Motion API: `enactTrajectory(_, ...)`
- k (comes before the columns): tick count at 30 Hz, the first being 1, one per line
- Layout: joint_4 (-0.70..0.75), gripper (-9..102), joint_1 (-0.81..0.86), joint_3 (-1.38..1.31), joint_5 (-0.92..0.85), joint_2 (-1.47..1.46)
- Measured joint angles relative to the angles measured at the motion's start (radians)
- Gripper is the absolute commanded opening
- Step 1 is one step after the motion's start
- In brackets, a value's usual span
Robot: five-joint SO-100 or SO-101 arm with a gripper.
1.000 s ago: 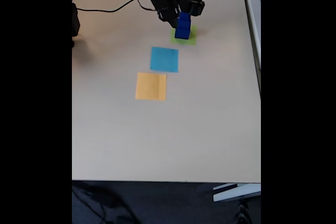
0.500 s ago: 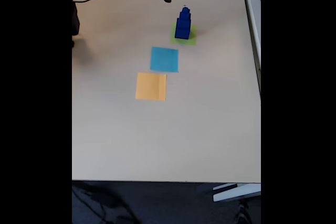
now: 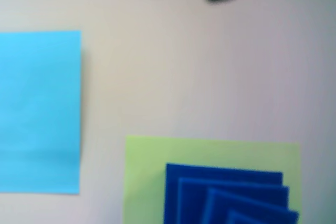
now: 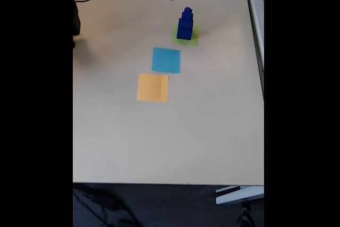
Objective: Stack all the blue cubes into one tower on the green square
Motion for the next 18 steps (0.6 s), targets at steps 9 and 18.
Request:
enactTrajectory(9, -0.012, 0, -0.008, 0.015, -0.051, 0.000)
enactTrajectory(18, -0.029, 0, -0.008, 0.017, -0.064, -0.008)
